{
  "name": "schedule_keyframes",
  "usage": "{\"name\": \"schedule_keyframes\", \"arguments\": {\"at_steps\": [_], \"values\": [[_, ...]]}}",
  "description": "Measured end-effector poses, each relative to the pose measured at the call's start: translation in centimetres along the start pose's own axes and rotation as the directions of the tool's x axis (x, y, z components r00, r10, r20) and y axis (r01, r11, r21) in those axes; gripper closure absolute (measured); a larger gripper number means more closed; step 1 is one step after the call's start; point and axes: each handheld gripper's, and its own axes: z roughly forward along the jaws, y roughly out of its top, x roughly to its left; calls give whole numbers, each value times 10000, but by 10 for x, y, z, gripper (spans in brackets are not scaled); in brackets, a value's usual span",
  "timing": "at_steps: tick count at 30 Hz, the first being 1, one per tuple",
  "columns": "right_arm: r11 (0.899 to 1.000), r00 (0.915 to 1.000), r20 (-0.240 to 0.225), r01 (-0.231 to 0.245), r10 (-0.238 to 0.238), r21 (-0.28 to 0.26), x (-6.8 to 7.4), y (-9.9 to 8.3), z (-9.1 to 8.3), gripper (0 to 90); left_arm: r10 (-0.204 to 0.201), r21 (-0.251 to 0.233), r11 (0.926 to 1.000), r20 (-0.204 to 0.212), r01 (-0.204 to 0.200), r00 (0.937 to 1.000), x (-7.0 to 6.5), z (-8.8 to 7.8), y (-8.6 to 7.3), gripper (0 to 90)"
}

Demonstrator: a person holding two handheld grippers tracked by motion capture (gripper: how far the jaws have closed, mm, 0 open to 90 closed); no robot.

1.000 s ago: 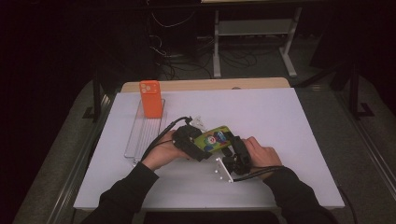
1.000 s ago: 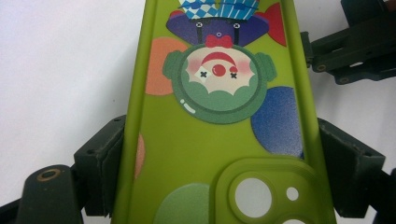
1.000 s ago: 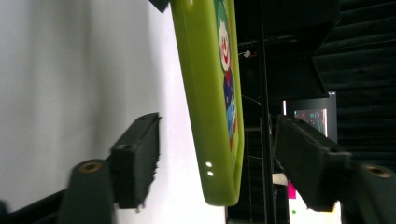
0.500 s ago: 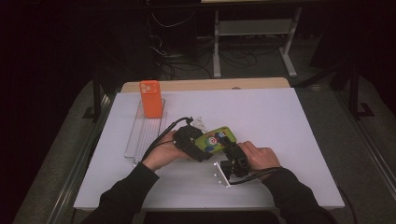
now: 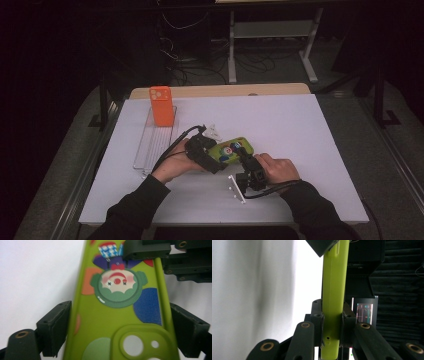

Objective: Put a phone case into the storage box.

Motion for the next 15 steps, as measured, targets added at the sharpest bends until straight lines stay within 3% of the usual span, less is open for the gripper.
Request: {"name": "schedule_keyframes", "arguments": {"at_steps": [3,8,10,12,15], "values": [[9998,9998,-71,-192,193,101,-2,-1,0,758,95,137,9999,0,-95,10000,3,-3,-1,4],[9963,9957,-402,-823,832,236,-6,-4,0,758,-117,-293,9995,146,122,9998,5,-11,-4,0],[9941,9928,-554,-1045,1061,294,-8,-6,1,758,-86,-456,9989,27,87,10000,6,-16,-5,0],[9882,9859,-725,-1483,1509,392,-10,-8,1,758,-158,-600,9981,-12,157,9999,8,-20,-6,0],[9687,9654,-832,-2444,2472,428,-13,-11,3,758,-355,-844,9958,53,358,9994,11,-24,-8,0]]}}
